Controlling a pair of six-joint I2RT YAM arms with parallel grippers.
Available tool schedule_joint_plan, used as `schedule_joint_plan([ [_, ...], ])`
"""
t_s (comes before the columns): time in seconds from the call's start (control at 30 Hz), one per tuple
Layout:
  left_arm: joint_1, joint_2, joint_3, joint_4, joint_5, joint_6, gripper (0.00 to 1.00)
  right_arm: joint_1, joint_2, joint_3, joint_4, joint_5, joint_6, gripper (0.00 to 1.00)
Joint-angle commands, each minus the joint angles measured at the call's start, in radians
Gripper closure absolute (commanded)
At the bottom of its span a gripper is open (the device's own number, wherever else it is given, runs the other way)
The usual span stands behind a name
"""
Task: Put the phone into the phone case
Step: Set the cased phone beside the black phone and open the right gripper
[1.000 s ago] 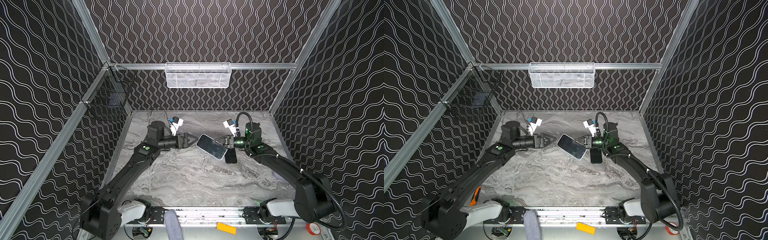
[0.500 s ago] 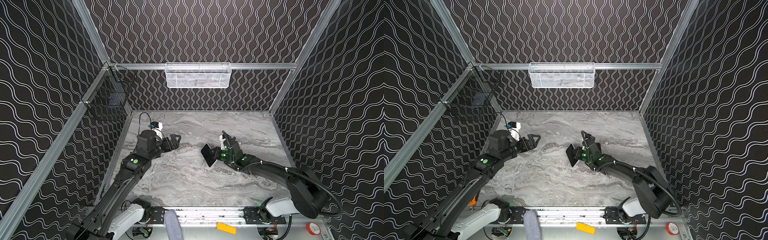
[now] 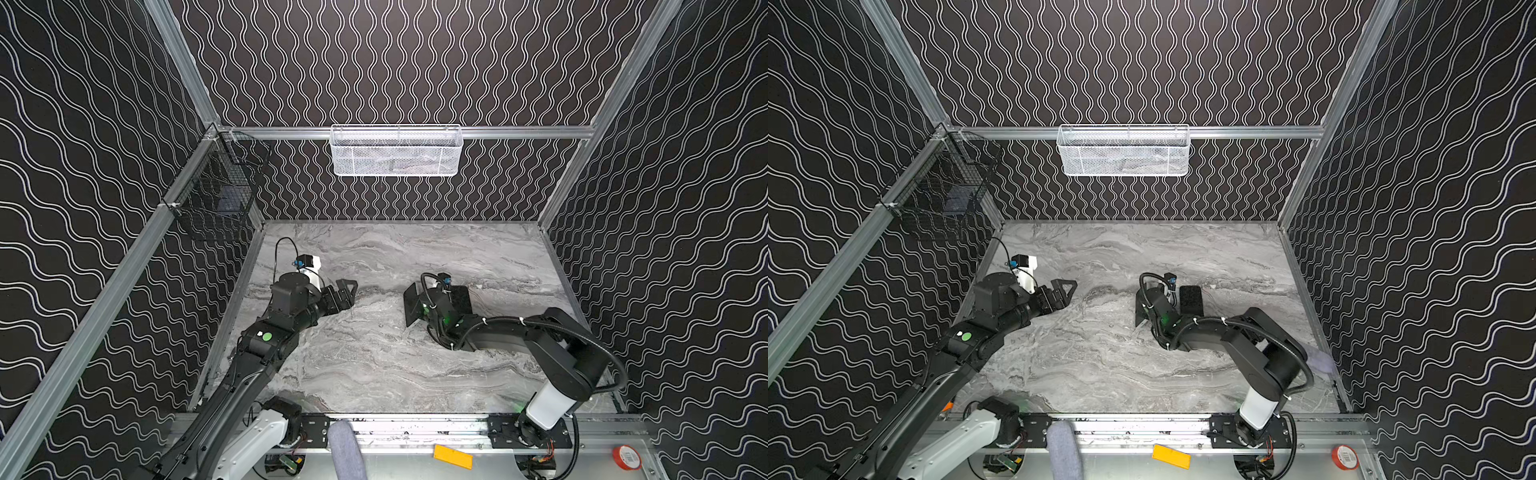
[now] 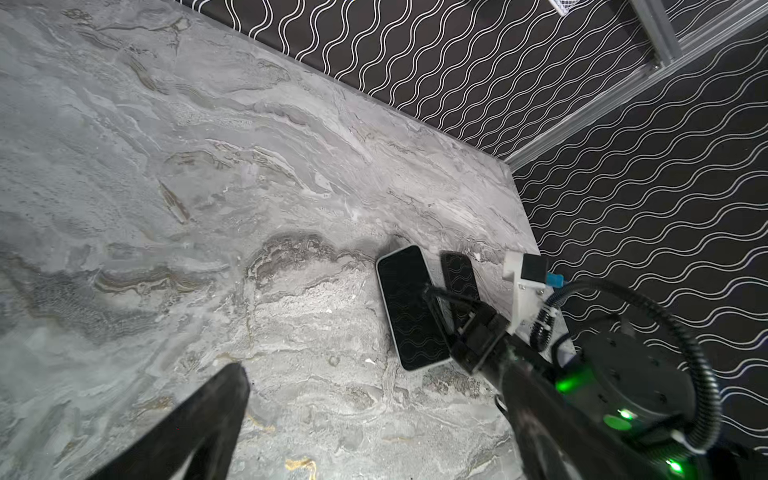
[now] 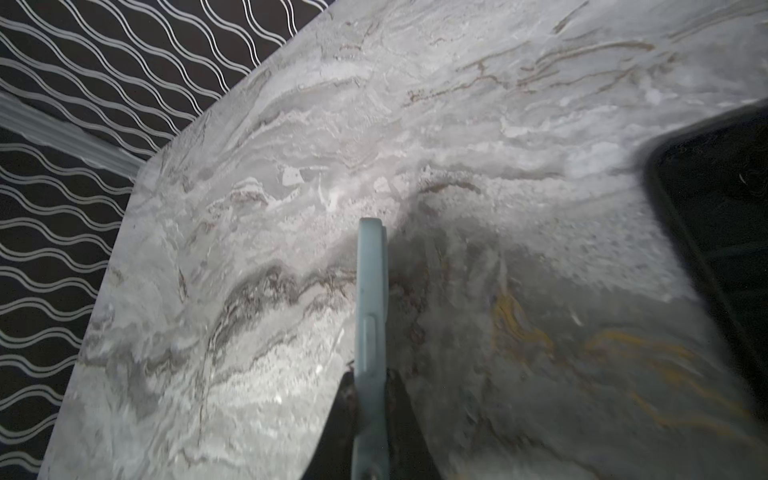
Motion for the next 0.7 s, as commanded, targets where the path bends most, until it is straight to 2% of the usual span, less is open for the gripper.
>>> schedule_joint_plan([
  [0.0,0.001,-0.006,-0.004,0.031,0.007,0.009,0.01,0.003,0.039,0.031,0.052,0.052,0.033,1.00],
  [0.13,0.001,-0.013,-0.007,0.028,0.000,0.013,0.01,0.008,0.067,0.041,0.058,0.047,0.036,1.00],
  [0.37,0.002,-0.008,-0.012,0.033,0.004,0.016,0.02,0.014,0.080,0.039,0.057,0.045,0.034,0.91],
  [0.67,0.001,-0.003,0.005,0.019,-0.012,0.025,0.02,0.015,0.090,0.013,0.068,0.027,0.039,0.90],
])
